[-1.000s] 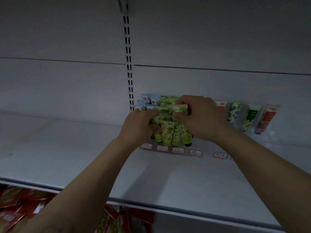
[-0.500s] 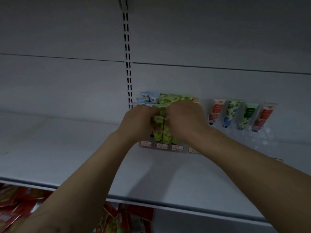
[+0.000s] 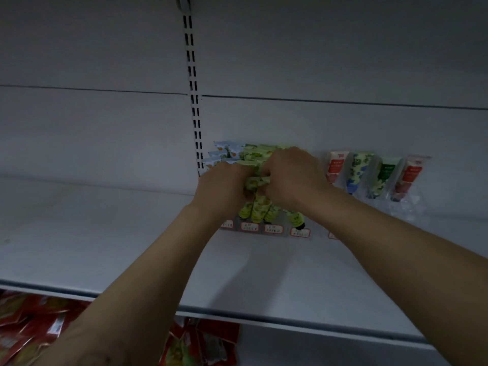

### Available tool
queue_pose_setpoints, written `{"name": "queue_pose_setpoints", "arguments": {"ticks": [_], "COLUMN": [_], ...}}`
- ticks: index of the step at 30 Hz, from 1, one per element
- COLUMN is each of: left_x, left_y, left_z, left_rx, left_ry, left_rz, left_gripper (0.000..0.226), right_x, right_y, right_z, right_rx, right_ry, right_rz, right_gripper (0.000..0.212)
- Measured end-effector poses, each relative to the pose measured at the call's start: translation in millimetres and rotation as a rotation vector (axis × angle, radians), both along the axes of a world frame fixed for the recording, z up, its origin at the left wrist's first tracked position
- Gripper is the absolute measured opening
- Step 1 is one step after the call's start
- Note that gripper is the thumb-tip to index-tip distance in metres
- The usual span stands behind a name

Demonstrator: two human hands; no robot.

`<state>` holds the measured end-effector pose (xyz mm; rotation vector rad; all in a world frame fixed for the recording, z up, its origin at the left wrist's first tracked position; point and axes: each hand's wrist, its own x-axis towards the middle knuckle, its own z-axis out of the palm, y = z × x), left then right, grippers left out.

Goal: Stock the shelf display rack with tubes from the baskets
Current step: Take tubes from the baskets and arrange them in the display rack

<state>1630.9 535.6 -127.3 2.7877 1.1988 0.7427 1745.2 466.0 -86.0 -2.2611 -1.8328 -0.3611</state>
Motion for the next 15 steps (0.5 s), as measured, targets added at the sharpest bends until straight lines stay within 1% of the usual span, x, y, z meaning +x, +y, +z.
{"name": "queue_pose_setpoints", "arguments": {"ticks": [4,8,11,15], "left_x": [0,2,0,-4], "left_y": [2,0,1,1], "left_z": [-3,-7,-11,-19], "left_rx": [-0.052,-0.055,-0.044,-0.070], "left_ry": [-0.070,-0.102,-0.131,-0.225], "left_rz": [0.016,0.029,0.014,0.012], "left_gripper": [0.043,0.043,0.039,0.031], "right_x": [2,2,1,2], "right_y": [4,5,5,6], "right_z": [-6,-7,-5,-5], "right_rx": [0.028,0.042,0.029,0.021], "right_ry": [0.048,0.075,0.073,0.085], "right_rz": [-0.029,-0.037,-0.032,-0.017], "right_gripper": [0.016,0.013,0.012,0.016]}}
